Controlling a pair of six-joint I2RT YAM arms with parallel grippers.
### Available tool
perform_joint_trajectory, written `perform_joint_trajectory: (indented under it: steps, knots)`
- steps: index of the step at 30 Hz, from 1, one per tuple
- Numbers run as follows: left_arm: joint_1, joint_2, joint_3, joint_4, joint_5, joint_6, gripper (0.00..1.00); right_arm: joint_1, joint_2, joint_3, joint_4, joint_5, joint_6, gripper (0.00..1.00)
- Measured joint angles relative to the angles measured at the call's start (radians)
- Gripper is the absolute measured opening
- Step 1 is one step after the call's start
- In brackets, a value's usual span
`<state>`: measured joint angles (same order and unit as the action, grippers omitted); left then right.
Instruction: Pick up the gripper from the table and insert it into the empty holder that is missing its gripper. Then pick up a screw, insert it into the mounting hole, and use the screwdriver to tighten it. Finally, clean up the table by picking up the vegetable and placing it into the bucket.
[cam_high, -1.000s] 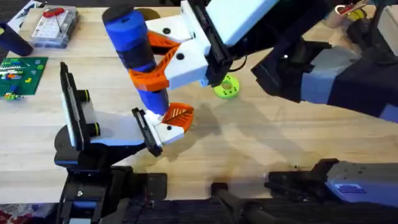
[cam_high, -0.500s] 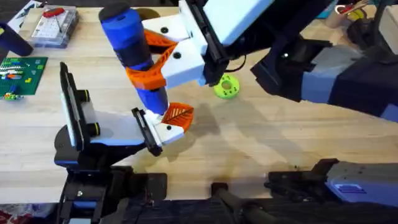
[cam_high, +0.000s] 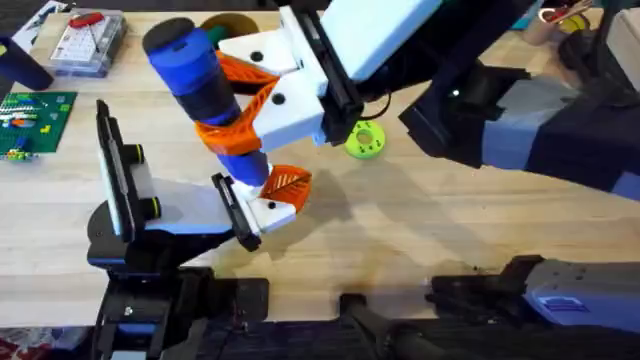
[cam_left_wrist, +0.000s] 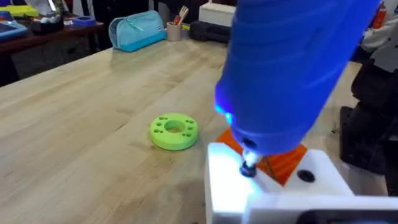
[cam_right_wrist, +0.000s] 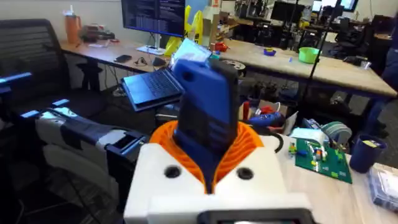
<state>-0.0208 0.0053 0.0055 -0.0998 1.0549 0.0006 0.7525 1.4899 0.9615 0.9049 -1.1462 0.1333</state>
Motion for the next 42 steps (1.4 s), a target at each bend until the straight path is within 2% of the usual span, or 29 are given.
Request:
perform_joint_trajectory:
  steps: [42]
  knots:
    - [0.000, 0.000, 0.000, 0.000, 0.000, 0.000, 0.012, -0.023, 0.004, 0.034, 0.064, -0.038, 0.088, 0.024]
